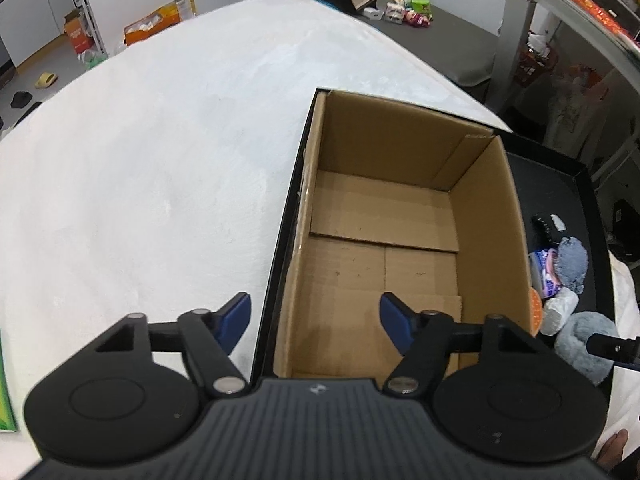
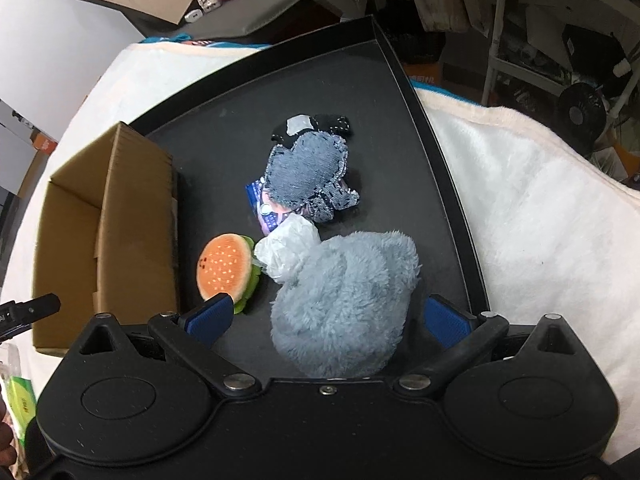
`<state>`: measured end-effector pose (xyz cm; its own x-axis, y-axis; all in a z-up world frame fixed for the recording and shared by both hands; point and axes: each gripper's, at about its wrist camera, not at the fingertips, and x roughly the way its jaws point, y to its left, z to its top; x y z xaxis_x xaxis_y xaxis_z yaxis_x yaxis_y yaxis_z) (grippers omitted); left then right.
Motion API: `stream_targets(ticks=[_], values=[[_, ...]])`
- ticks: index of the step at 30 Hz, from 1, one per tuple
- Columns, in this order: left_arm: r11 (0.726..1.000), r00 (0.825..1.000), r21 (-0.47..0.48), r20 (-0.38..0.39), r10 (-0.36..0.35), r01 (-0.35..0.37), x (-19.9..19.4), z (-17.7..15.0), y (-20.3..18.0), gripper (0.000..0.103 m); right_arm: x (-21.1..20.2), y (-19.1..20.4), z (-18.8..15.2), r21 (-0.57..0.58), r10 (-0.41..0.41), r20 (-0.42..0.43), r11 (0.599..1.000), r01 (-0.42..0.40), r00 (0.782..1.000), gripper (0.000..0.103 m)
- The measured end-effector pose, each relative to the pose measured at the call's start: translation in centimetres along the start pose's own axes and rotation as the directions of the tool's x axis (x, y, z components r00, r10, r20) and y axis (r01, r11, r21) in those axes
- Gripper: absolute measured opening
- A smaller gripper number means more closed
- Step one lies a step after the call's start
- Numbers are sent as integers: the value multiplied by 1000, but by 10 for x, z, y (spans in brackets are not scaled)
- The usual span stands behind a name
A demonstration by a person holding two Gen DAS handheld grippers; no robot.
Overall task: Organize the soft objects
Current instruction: 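Lower the right tool onto the fluffy grey-blue plush and close it, then lift the fluffy plush with the right tool over the cardboard box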
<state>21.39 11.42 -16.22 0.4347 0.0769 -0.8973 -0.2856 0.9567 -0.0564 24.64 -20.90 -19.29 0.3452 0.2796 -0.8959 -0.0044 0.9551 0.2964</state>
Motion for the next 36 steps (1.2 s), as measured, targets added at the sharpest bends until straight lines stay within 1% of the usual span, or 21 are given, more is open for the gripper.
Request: stream_targets(ticks=[1, 2, 4, 5, 7, 8, 10, 11, 12, 13, 14, 15, 16, 18, 26, 28, 31, 36], values=[[1000, 1000, -3, -7, 0, 0, 4, 0, 0, 59, 2, -1, 0, -3, -7, -2, 1000, 7, 1000, 103], [1000, 1000, -5, -11, 0, 0, 7, 0, 1, 56, 3, -2, 0, 0, -12, -6, 1000, 12, 1000, 103], [1000, 1000, -6, -20, 0, 0, 12, 0, 0, 43, 7, -5, 0, 18, -12, -8, 1000, 12, 1000, 103], [1000, 1000, -3, -27, 3, -3, 15, 0, -1, 39, 9, -5, 0, 25, -11, -9, 1000, 11, 1000, 102], [1000, 1000, -7, -25, 11, -11, 17, 1, 0, 30, 13, -4, 2, 17, 0, -15, 1000, 0, 1000, 97], [1000, 1000, -5, -19, 17, -17, 18, 1, 0, 27, 14, -2, 2, 10, 0, -14, 1000, 1, 1000, 92], [999, 999, -3, -17, 32, -32, 20, 1, 2, 13, 18, -1, 1, -1, -7, -20, 1000, 7, 1000, 82], [999, 999, -7, -22, 33, -33, 20, 0, 4, 11, 20, 0, 1, -2, -13, -26, 1000, 13, 1000, 74], [1000, 999, -10, -26, 29, -29, 21, 0, 7, 9, 20, -1, 0, -5, -22, -26, 1000, 22, 999, 69], [1000, 999, -8, -28, 24, -24, 20, -1, 9, 9, 19, 0, -1, -13, -22, -17, 1000, 21, 1000, 68], [1000, 999, -5, -29, 20, -20, 20, -2, 10, 9, 17, 0, -2, -21, -17, -4, 1000, 17, 1000, 59], [1000, 999, -1, -29, 19, -19, 19, -3, 9, 9, 15, 0, -2, -25, -17, 3, 1000, 17, 1000, 53], [1000, 999, 5, -28, 18, -18, 18, -4, 9, 9, 14, 0, -3, -19, -15, -1, 1000, 15, 1000, 53], [1000, 1000, 13, -25, 13, -13, 15, -8, 6, 10, 10, 0, -3, -7, -7, -2, 1000, 7, 1000, 48], [998, 999, 55, -25, -27, 29, 6, -27, 0, 10, -9, 3, -8, -27, 37, 38, 999, -36, 999, 40], [997, 999, 69, -23, -36, 38, 4, -33, -1, 10, -15, 6, -9, -37, 45, 56, 998, -42, 997, 40], [997, 999, 62, -23, -39, 41, 2, -36, 2, 10, -24, 10, -10, -54, 60, 74, 997, -56, 995, 40], [998, 999, 54, -26, -41, 42, 1, -34, 5, 10, -43, 17, -7, -79, 69, 111, 995, -60, 991, 40]])
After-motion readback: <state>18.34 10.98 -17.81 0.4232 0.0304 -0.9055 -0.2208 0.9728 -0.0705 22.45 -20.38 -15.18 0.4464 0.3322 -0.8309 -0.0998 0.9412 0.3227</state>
